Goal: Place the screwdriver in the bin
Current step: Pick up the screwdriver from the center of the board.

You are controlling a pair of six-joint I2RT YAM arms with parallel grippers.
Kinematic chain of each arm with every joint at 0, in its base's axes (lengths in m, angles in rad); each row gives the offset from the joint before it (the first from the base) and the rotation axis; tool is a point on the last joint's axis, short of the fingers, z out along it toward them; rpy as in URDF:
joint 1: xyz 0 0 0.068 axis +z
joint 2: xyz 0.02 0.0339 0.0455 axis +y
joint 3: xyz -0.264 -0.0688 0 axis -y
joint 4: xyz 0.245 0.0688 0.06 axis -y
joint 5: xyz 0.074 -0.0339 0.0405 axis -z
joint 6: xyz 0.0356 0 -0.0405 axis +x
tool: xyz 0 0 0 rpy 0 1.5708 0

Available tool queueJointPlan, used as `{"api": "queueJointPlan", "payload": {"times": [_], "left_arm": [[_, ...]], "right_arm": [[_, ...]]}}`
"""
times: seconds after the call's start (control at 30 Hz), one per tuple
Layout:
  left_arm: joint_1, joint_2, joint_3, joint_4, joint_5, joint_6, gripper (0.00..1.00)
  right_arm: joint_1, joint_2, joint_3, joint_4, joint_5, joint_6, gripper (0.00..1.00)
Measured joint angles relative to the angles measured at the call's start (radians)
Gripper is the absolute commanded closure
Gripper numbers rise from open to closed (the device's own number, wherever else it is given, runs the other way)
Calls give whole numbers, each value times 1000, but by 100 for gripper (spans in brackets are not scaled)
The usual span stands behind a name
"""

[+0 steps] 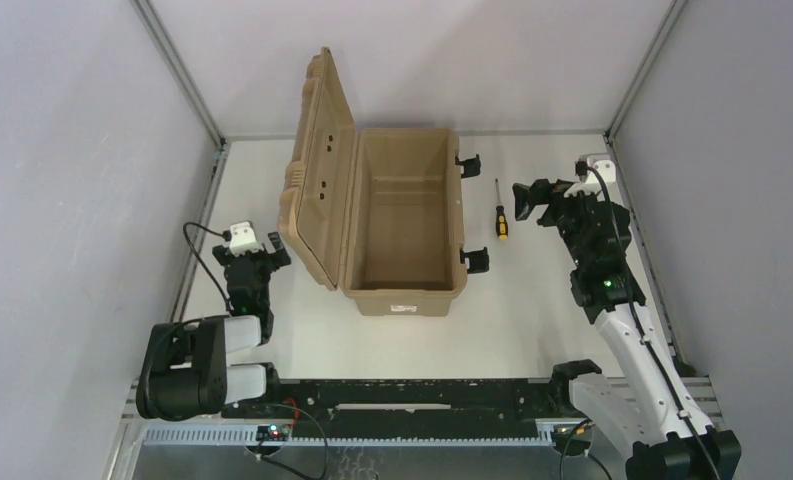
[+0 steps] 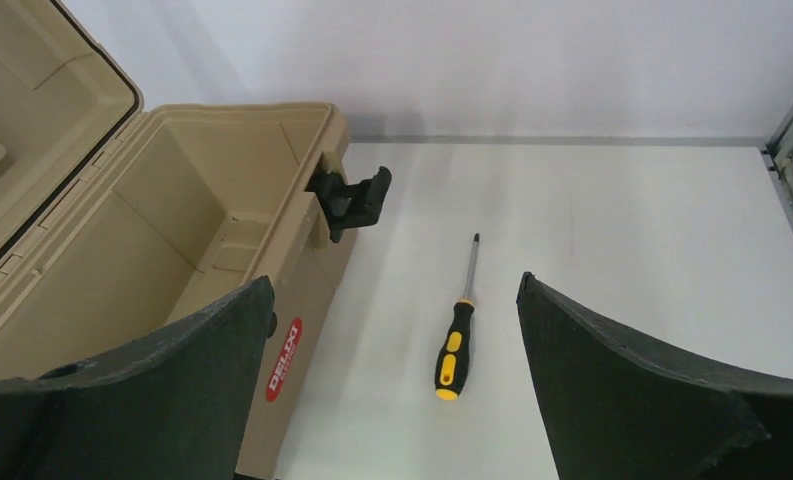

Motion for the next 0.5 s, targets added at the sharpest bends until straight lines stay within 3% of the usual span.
{"api": "queueJointPlan", "payload": {"times": [0.5], "left_arm": [[0, 0, 0, 0, 0, 0, 0]], "right_arm": [[2, -8, -1, 15, 4, 0, 0]]}}
